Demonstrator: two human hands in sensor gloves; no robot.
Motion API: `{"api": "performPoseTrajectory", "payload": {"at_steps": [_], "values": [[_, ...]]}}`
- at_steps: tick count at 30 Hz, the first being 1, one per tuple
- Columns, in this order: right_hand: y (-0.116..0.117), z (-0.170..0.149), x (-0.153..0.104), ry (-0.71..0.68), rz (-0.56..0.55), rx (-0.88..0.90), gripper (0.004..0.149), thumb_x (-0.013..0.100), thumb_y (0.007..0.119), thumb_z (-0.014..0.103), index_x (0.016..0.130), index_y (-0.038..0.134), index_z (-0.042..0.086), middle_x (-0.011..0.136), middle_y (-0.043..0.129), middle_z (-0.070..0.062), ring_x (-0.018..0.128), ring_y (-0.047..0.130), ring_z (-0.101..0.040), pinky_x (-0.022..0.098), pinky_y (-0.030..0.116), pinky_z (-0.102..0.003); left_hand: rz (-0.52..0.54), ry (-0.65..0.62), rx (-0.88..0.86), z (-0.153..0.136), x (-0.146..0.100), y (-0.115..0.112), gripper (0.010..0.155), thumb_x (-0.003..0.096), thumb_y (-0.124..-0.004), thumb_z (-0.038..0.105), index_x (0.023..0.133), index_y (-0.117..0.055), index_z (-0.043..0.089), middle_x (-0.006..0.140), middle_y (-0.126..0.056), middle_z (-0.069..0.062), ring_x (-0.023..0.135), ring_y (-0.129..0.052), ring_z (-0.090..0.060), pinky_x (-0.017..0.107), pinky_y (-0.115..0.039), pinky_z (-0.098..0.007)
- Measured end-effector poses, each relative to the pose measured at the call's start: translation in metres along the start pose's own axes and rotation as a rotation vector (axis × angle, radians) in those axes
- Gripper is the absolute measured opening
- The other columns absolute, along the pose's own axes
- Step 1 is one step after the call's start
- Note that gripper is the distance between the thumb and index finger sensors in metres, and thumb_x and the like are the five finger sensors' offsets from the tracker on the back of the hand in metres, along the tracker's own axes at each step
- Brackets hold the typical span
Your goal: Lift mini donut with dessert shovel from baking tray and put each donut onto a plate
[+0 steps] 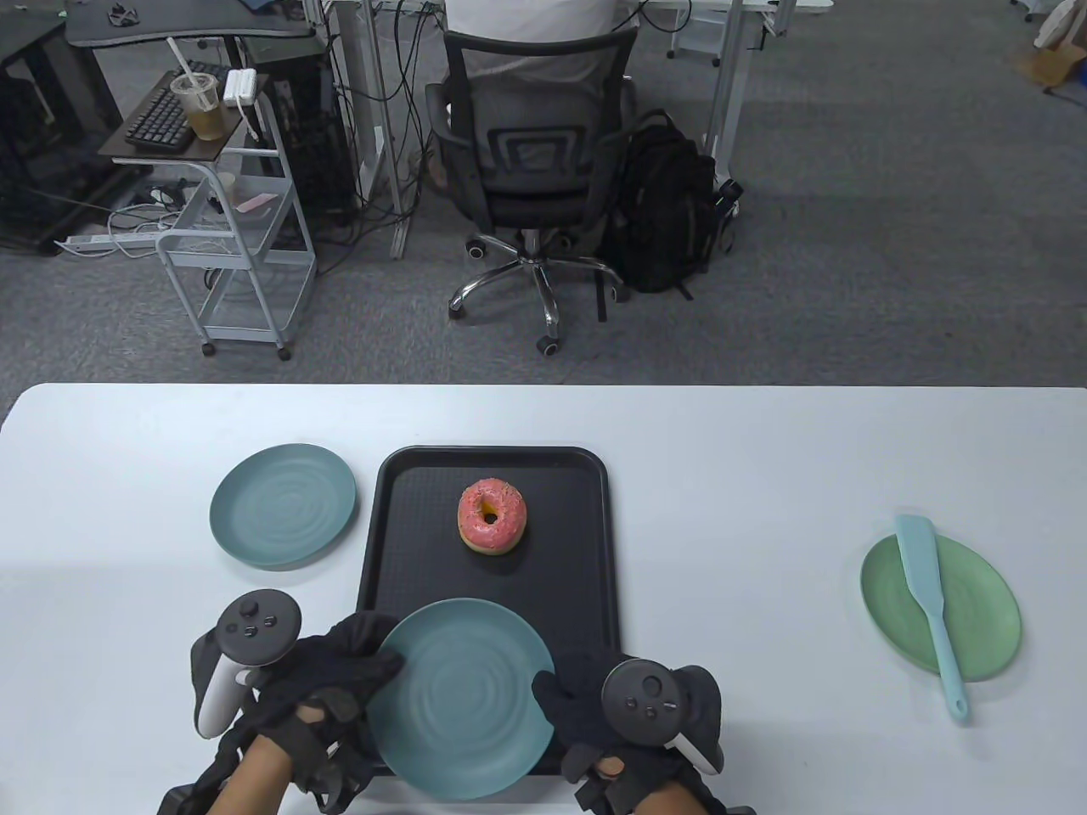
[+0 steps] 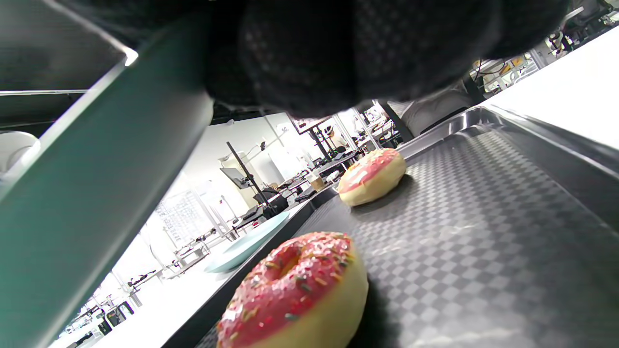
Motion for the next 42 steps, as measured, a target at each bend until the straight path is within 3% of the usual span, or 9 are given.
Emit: {"api": "performPoseTrajectory", "payload": {"at_steps": [6,10,14,20,24,27,33,42], "values": [[-0.002,-0.005,0.001,0.037,-0.025,0.115,0.043,0.049,0.082,0.046,0.062,0.091,0.006,0.038,0.099,-0.012,0.024,0.091,-0.031,0.037,0.078,-0.053,-0.023,0.004,-0.030,-0.001,0.000,-0.002,0.044,0.0425,-0.082,0.043,0.085,-0.072,0.040,0.068,-0.094,0.002,0.047,-0.107,-0.019,0.034,-0.094,-0.035],[-0.007,-0.013,0.001,0.085,-0.043,0.136,0.043,0.049,0.082,0.045,0.061,0.091,0.005,0.037,0.098,-0.012,0.022,0.091,-0.031,0.037,0.078,-0.053,0.040,-0.005,0.050,0.005,-0.004,0.005,0.053,0.0429,-0.080,0.046,0.092,-0.063,0.038,0.076,-0.090,0.004,0.057,-0.105,-0.020,0.045,-0.091,-0.039],[-0.024,-0.033,0.001,0.176,-0.111,0.145,0.043,0.049,0.082,0.045,0.061,0.091,0.005,0.036,0.098,-0.012,0.022,0.090,-0.031,0.037,0.078,-0.053,0.072,0.004,0.066,0.002,-0.004,0.011,0.054,0.0426,-0.079,0.049,0.093,-0.062,0.038,0.077,-0.089,0.004,0.059,-0.104,-0.021,0.046,-0.089,-0.041],[-0.097,-0.079,0.001,0.375,-0.361,0.056,0.043,0.049,0.083,0.045,0.061,0.091,0.004,0.036,0.099,-0.013,0.022,0.090,-0.031,0.037,0.078,-0.053,0.065,0.011,0.031,-0.002,-0.002,0.016,0.053,0.0435,-0.079,0.048,0.093,-0.063,0.036,0.077,-0.089,0.003,0.058,-0.104,-0.021,0.046,-0.089,-0.041],[-0.139,-0.124,0.005,0.576,-0.459,0.015,0.043,0.050,0.082,0.044,0.062,0.091,0.003,0.037,0.099,-0.014,0.022,0.090,-0.031,0.036,0.078,-0.053,0.066,0.014,0.038,-0.002,-0.002,0.016,0.053,0.0435,-0.079,0.048,0.093,-0.062,0.037,0.077,-0.089,0.003,0.058,-0.104,-0.021,0.046,-0.089,-0.041],[-0.162,-0.164,0.006,0.754,-0.515,-0.024,0.043,0.049,0.081,0.045,0.061,0.092,0.005,0.027,0.099,-0.005,0.010,0.092,-0.020,0.026,0.086,-0.045,0.062,0.018,0.040,-0.002,-0.001,0.016,0.053,0.0436,-0.079,0.048,0.093,-0.062,0.037,0.076,-0.090,0.003,0.058,-0.104,-0.021,0.046,-0.089,-0.041],[-0.171,-0.235,0.008,1.016,-0.549,-0.037,0.044,0.049,0.081,0.045,0.062,0.091,0.003,0.022,0.098,0.002,0.002,0.091,-0.013,0.017,0.089,-0.039,0.067,0.030,0.047,-0.004,0.000,0.019,0.053,0.0437,-0.078,0.048,0.093,-0.062,0.038,0.076,-0.090,0.003,0.058,-0.104,-0.021,0.046,-0.089,-0.041],[-0.161,-0.291,0.012,1.184,-0.530,0.009,0.045,0.051,0.078,0.044,0.064,0.090,0.003,0.023,0.099,0.003,0.002,0.092,-0.011,0.016,0.090,-0.038,0.067,0.040,0.058,-0.005,0.002,0.020,0.053,0.0439,-0.078,0.048,0.094,-0.062,0.037,0.076,-0.090,0.003,0.058,-0.104,-0.021,0.046,-0.089,-0.041]]}}
Point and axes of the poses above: the tracker on the back of each hand, its own z axis roughly to the thumb side, its own x axis roughly from the wrist to the fingertips, y = z × x, the point moved 5 cm from there along x, roughly from the wrist to the fingertips
